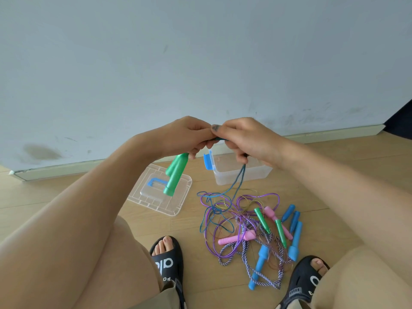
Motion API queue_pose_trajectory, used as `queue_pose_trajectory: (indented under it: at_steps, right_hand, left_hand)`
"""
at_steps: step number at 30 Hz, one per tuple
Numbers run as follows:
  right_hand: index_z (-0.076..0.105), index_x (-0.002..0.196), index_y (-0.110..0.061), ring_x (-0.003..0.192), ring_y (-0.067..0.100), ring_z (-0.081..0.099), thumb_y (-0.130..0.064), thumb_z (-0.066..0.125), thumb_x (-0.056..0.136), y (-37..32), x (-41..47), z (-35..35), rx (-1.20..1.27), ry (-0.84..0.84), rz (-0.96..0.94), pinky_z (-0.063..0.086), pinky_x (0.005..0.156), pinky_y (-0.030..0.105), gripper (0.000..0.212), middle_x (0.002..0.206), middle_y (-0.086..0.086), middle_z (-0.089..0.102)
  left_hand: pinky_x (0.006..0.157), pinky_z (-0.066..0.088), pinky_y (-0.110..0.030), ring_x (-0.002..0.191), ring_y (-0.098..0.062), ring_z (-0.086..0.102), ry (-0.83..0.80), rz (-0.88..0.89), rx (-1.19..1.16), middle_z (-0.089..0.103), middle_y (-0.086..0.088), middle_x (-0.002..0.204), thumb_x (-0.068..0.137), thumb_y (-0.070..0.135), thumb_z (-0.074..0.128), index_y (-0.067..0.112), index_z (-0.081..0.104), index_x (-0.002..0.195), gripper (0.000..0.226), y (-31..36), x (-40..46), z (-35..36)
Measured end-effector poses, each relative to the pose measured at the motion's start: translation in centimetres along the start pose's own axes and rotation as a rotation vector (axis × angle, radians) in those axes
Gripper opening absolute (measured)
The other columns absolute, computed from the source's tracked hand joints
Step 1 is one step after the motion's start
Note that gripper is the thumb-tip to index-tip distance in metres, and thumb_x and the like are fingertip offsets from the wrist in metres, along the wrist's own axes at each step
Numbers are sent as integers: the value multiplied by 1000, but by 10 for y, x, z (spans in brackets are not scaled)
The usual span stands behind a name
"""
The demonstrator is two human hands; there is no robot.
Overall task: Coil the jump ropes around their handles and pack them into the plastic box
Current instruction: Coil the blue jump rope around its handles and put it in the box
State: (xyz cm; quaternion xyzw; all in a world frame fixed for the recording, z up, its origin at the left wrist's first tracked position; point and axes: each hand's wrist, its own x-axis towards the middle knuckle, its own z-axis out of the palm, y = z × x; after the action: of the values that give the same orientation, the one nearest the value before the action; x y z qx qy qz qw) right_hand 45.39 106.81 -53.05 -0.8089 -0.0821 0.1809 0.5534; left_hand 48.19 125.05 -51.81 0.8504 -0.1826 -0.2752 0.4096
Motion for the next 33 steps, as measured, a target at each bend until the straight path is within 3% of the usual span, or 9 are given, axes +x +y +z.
queue_pose_trajectory:
  at_steps: [4,11,15,18,21,24,27,29,33]
  right_hand:
    - [64,78,-9,46,14,18,-33,60,97,-6,1,-12,66,80,46,17,42,23,31,55,-3,23]
    - [60,84,-9,48,13,18,-29,61,96,2,5,-38,171,233,124,16,44,25,23,55,-6,22]
    - [62,85,-8,45,13,28,-32,59,96,12,4,-54,6,225,156,30,44,24,27,55,-4,36]
    - [63,105,-11,49,20,48,-54,45,98,17,1,-47,-35,134,261,46,57,31,47,83,8,65]
    - [62,114,-15,60,25,59,-64,35,97,11,2,-32,44,59,238,47,65,36,58,100,14,73]
    - [61,103,-4,53,23,52,-55,46,97,7,5,-15,43,15,144,45,57,30,53,83,14,69]
    - [58,83,-9,42,13,32,-43,55,97,13,7,-13,-59,24,123,29,43,23,38,58,-6,59]
    - [60,77,-12,44,10,32,-42,56,97,16,7,-17,-148,49,93,28,42,22,37,56,-9,54]
    - [58,73,-11,40,4,32,-39,59,96,14,9,-17,-231,150,8,26,40,14,36,54,-10,45]
  left_hand:
    - [77,49,-38,61,-17,51,35,-15,12,50,-2,63,91,55,54,14,56,68,47,-3,0,-6]
    - [63,54,-31,55,-16,56,22,-15,209,55,-3,66,89,34,67,15,58,83,21,-11,0,-7]
    - [63,53,-36,54,-19,56,33,-44,272,53,0,64,88,37,64,20,54,78,22,-15,3,-7]
    - [58,43,-31,54,-16,48,65,-47,358,49,5,61,88,37,64,20,53,74,25,-10,5,0]
    - [56,35,-26,54,-13,42,86,-23,435,46,7,61,89,41,63,20,52,73,28,-1,8,9]
    - [50,31,-20,52,-9,39,70,41,468,43,9,57,91,43,61,28,49,67,31,5,10,17]
    - [47,33,-15,50,-5,40,35,72,460,47,9,59,91,46,60,33,56,75,21,6,9,19]
    - [53,36,-19,56,-5,47,23,63,515,57,6,70,90,44,61,26,62,91,17,5,10,18]
    - [62,44,-30,66,-15,58,35,0,509,65,-1,80,90,44,59,16,59,91,27,1,12,19]
